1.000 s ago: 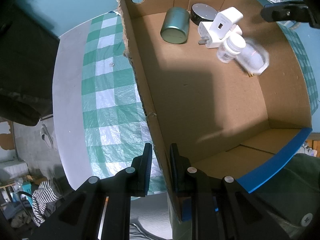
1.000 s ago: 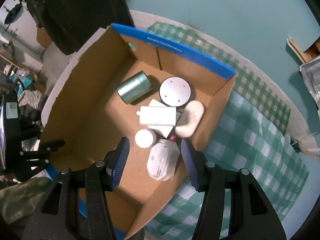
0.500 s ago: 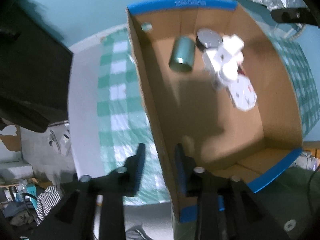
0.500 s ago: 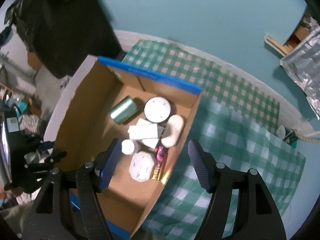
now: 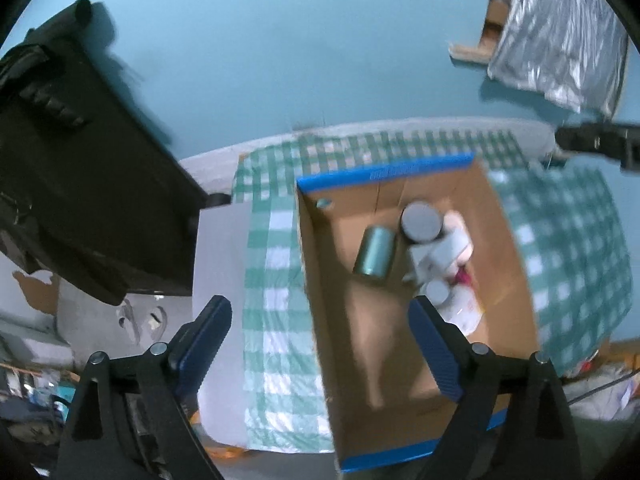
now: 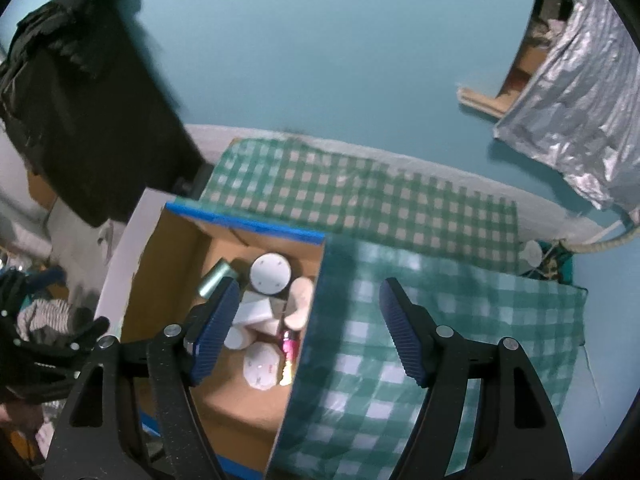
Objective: Organize rigid objects
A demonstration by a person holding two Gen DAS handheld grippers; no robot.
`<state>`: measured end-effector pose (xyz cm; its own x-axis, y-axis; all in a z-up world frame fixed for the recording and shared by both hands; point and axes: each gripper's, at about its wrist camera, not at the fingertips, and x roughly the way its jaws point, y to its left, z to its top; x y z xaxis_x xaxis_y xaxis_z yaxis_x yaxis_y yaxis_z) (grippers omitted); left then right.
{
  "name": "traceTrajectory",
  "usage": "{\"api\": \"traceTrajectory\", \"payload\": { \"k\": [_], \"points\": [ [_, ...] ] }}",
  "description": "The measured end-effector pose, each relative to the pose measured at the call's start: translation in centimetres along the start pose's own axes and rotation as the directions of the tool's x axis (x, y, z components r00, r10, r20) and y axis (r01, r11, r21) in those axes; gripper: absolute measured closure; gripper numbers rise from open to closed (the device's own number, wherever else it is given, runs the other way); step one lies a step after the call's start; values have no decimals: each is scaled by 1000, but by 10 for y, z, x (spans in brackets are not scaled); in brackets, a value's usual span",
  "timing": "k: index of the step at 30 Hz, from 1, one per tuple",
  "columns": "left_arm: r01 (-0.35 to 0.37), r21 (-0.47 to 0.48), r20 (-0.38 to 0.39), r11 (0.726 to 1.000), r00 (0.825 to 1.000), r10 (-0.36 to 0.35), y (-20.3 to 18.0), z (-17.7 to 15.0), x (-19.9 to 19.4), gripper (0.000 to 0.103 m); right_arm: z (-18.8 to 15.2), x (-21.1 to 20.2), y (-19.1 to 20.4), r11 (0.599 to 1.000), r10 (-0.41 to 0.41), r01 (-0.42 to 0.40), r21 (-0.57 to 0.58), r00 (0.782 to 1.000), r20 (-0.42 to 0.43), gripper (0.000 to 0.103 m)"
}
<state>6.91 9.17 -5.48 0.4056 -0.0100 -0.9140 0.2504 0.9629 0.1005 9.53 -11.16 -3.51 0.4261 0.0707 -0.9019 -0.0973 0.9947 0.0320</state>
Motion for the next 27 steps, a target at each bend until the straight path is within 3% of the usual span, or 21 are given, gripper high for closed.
{"api": "traceTrajectory", "payload": {
  "k": [13, 27],
  "points": [
    [-66, 0, 105, 998, 992, 66, -11, 24, -51, 2, -4, -40, -31, 994, -62, 54, 91, 994, 85, 31],
    [5, -101, 137, 995, 991, 9, -14, 24, -67, 2, -17, -64, -45, 992, -105, 93, 89, 984, 143, 31]
  ]
}}
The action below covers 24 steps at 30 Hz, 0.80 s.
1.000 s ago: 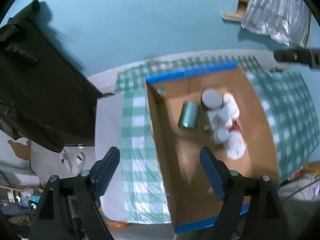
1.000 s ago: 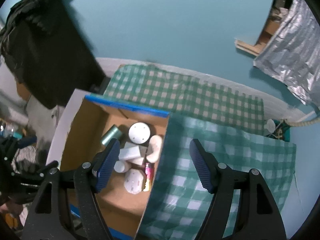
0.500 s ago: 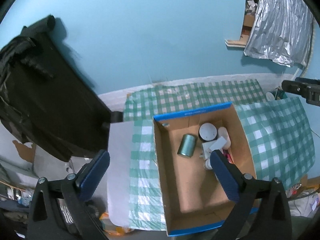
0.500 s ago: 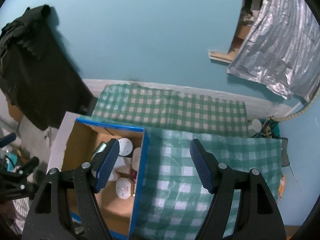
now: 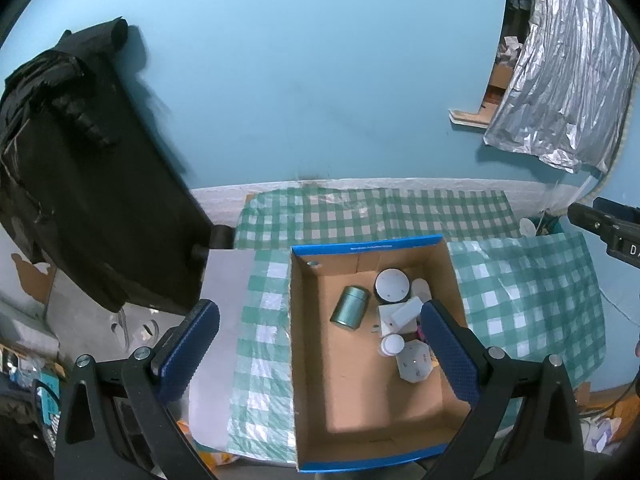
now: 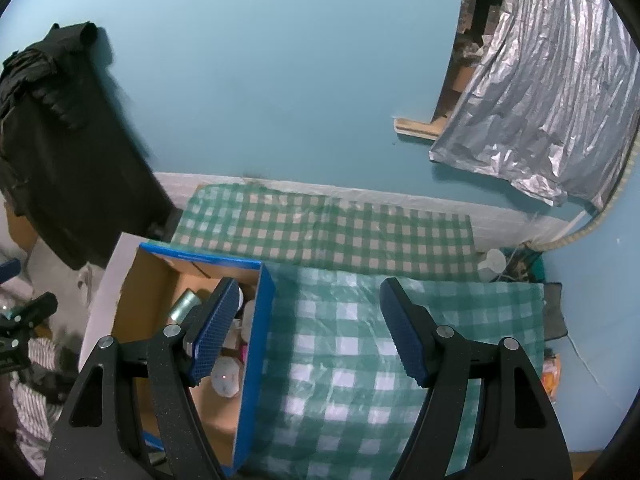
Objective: Organize rigid objects
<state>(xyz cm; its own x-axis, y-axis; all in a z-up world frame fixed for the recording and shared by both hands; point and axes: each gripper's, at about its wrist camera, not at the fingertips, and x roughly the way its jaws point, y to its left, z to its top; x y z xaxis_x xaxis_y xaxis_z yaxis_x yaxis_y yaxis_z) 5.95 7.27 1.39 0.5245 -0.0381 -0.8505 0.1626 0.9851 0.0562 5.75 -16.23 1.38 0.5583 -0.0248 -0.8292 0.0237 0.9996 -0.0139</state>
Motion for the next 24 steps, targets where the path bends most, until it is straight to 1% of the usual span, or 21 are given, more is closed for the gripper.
{"api": "traceTrajectory", "payload": {
  "k": [6, 13, 24],
  "points": [
    [7, 0, -3, 1000, 1000, -7, -7, -2, -3, 2, -3, -4, -6, 1000, 2, -2, 9, 1000, 4, 31],
    [-36, 9, -5, 999, 999, 36, -13, -3, -2, 2, -6, -6, -10, 1000, 0, 0, 14, 1000, 8, 31],
    [-37, 32, 15, 999, 999, 36, -24, -5, -9, 2, -8, -8, -13, 1000, -4, 3, 21, 1000, 20, 31]
  ]
}}
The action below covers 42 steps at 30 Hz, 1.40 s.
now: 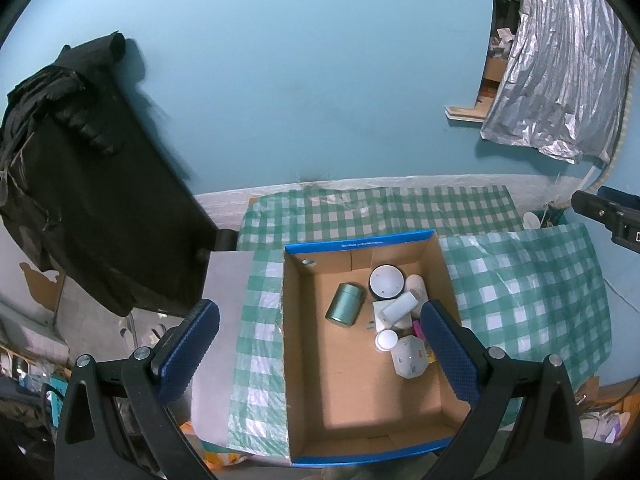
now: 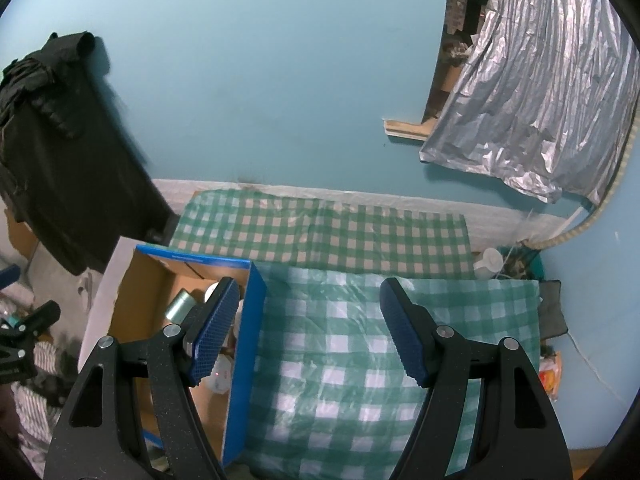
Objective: Organize rigid objects
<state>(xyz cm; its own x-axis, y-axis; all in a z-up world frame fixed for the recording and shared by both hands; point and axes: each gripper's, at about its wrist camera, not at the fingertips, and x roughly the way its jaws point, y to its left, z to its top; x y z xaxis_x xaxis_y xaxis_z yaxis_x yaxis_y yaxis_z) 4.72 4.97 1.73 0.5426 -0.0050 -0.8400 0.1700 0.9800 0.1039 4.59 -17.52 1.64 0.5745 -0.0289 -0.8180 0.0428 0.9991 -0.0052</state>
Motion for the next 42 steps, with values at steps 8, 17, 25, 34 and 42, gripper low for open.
{"api": "traceTrajectory", "payload": {
  "k": [8, 17, 25, 34, 42],
  "points": [
    [-3, 7, -6, 1000, 1000, 3, -2, 1, 2, 2, -1, -1, -1, 1000, 1, -1, 0, 1000, 0, 31],
    [-11, 9, -6, 1000, 1000, 11, -4, 2, 3, 2, -1, -1, -2, 1000, 4, -4, -1, 1000, -1, 31],
    [-16, 12, -5, 1000, 1000, 16, -3, 2, 3, 2, -1, -2, -3, 1000, 6, -6, -3, 1000, -1, 31],
    [-18, 17, -4, 1000, 1000, 18, -2, 5, 2, 1, 0, 0, -3, 1000, 9, -9, -2, 1000, -6, 31],
    [-28, 23, -8, 999, 1000, 28, 0, 8, 3, 1, 1, 2, 0, 1000, 16, -16, -7, 1000, -15, 31]
  ]
}}
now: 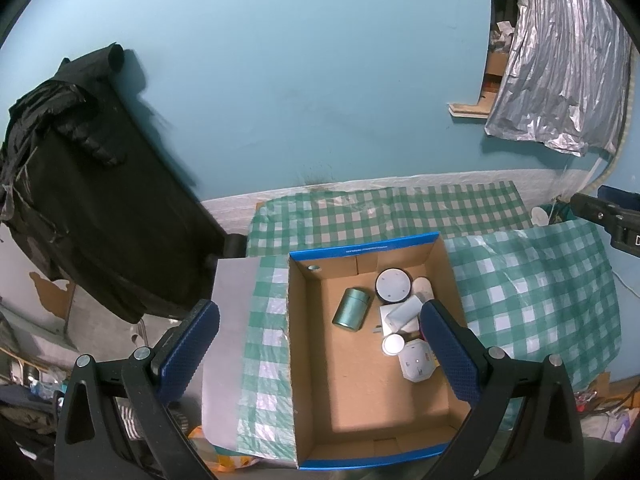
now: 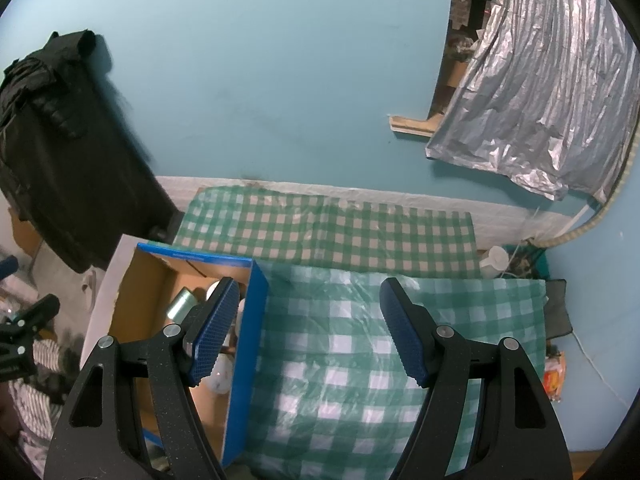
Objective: Organize rigid objects
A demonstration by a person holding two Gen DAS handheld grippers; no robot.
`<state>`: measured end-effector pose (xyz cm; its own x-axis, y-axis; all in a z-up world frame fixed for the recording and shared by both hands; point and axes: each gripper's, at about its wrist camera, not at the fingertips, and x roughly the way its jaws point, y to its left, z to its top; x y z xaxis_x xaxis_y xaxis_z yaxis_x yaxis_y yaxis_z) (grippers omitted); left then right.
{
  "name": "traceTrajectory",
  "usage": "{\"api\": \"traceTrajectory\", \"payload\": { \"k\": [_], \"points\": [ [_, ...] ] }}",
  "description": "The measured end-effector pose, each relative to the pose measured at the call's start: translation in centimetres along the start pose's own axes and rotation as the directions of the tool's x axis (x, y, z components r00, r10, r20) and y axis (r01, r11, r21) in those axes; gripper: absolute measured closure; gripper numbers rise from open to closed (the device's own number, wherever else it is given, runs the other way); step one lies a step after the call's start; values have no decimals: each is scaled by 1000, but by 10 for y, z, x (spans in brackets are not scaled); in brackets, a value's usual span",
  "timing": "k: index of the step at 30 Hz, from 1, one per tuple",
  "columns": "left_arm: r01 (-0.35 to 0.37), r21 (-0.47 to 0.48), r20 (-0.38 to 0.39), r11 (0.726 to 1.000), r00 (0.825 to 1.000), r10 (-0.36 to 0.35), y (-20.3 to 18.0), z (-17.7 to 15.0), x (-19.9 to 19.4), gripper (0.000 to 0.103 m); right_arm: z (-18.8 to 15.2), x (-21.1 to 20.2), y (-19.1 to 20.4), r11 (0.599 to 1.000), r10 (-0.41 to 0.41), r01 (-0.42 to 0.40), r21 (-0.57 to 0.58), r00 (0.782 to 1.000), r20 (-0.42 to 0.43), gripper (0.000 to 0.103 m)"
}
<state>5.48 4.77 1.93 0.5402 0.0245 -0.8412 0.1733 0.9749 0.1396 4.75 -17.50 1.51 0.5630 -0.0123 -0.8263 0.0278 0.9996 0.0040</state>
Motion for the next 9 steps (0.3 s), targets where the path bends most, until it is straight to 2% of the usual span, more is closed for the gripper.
{"api": "traceTrajectory", "payload": {
  "k": [9],
  "points": [
    [-1, 12, 16, 1000, 1000, 1, -4, -3, -2, 2, -1, 7, 4, 1000, 8, -8, -3, 1000, -8, 31]
  ]
}}
